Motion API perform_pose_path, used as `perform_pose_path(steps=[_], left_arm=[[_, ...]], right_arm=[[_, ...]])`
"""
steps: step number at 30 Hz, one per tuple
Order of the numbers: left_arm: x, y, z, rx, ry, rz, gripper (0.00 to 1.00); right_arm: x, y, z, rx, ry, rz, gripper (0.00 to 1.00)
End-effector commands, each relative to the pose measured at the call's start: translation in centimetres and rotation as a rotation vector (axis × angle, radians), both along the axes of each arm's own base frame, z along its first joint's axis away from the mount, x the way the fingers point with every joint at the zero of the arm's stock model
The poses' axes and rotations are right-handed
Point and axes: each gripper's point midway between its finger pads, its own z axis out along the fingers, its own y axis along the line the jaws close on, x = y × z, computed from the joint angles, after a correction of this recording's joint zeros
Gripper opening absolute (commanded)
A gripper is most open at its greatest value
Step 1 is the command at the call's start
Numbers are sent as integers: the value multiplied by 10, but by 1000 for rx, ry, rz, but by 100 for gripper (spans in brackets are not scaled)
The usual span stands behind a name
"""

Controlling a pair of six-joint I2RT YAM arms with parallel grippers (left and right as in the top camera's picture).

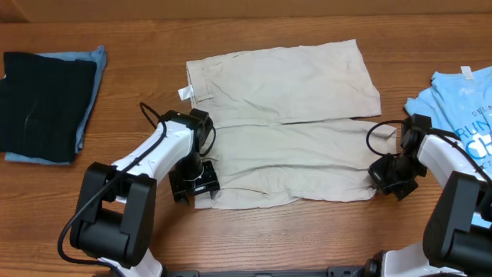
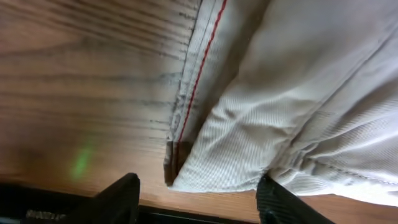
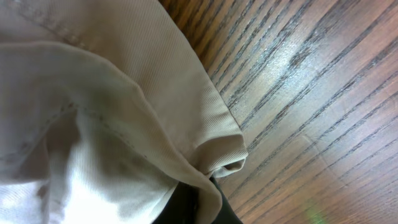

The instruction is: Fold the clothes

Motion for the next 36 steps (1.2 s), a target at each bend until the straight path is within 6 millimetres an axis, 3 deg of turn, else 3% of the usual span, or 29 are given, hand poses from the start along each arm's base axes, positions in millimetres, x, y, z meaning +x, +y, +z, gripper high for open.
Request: perform_pose_path(steps=[1, 5, 8, 12, 16, 17, 19, 20, 22, 25, 31, 36], left_arm=[[-7, -11, 5, -11, 36, 141, 63], [-12, 1, 0, 133, 47, 318, 55], [2, 21, 3, 256, -70, 377, 50], [19, 23, 51, 222, -325, 402, 51], [16, 4, 85, 132, -474, 366, 61], [12, -4, 84, 126, -471, 334, 100], [3, -15, 71, 135, -445, 301, 100], [-4, -16, 59, 164, -418, 336, 92], [-14, -11, 40, 209, -386, 418, 85], [-22, -1, 23, 268, -382, 542, 84], [1, -7, 8, 220, -487, 652, 89], [-5, -4, -12, 218, -485, 726, 85]], right_arm=[[4, -7, -13, -31, -13, 11, 4], [4, -6, -13, -26, -14, 11, 4], [6, -4, -13, -17, -21, 13, 4], [7, -4, -13, -19, -27, 13, 4], [9, -4, -13, -20, -32, 14, 4], [9, -5, -13, -21, -33, 14, 4], [10, -5, -14, -20, -40, 33, 4], [10, -5, -14, -19, -40, 33, 4], [10, -5, -14, -19, -40, 33, 4], [10, -5, -14, -20, -40, 35, 4], [10, -5, -14, -20, -41, 36, 4], [11, -5, -14, -21, -46, 36, 4]])
